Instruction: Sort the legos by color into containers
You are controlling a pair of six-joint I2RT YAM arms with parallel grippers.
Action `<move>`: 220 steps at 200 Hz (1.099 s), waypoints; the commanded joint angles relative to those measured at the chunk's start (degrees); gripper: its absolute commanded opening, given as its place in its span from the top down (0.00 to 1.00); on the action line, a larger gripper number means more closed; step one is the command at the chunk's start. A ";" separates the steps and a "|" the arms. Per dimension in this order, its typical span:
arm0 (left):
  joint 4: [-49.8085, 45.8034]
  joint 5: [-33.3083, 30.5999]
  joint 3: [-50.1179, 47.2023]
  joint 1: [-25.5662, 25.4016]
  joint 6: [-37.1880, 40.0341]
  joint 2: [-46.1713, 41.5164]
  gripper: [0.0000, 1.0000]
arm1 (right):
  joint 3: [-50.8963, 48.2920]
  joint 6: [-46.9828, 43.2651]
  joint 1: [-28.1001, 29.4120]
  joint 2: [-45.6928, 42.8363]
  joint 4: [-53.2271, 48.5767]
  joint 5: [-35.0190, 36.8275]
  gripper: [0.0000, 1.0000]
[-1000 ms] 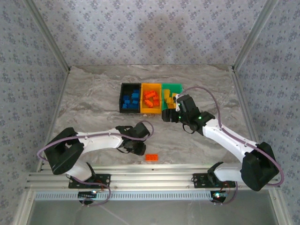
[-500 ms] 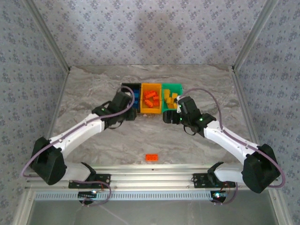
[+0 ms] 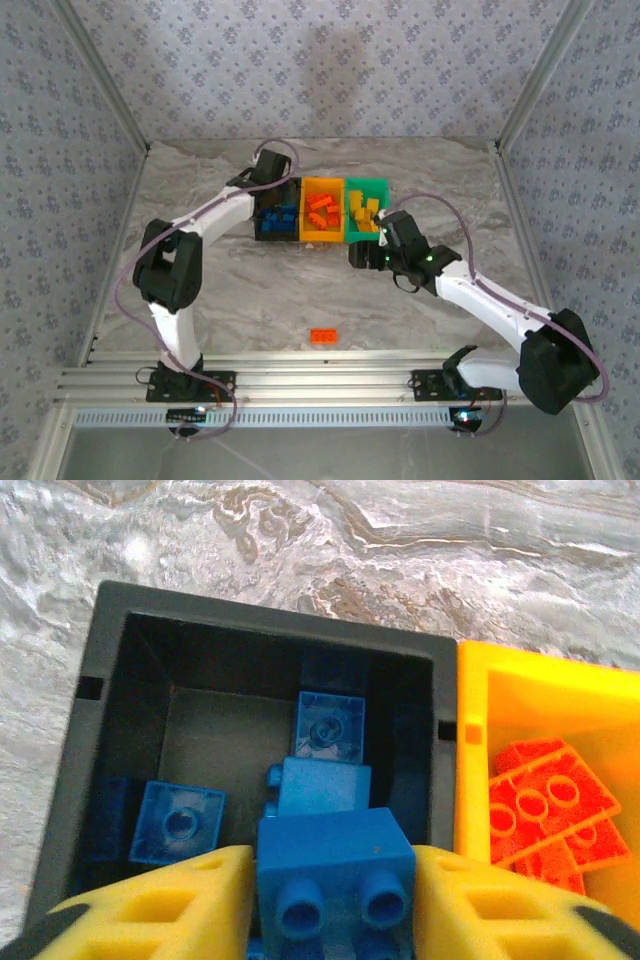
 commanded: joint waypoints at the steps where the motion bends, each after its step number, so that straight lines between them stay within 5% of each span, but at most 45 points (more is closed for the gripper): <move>1: -1.54 0.25 4.52 0.31 -0.71 1.18 0.46 | -1.02 0.49 0.79 -1.62 -2.49 -2.49 0.21; 75: 3.25 6.85 -6.41 -5.64 -1.90 -17.37 0.01 | -0.45 -4.21 10.58 2.47 -5.46 -5.71 0.18; 154: -4.93 0.30 -41.59 -18.75 -11.01 -53.96 0.00 | 5.72 -10.22 28.88 17.29 -9.88 3.17 0.10; 220: -14.07 -4.81 -46.22 -18.77 -15.61 -69.48 0.01 | 9.42 -14.18 33.00 22.37 -13.63 1.75 0.11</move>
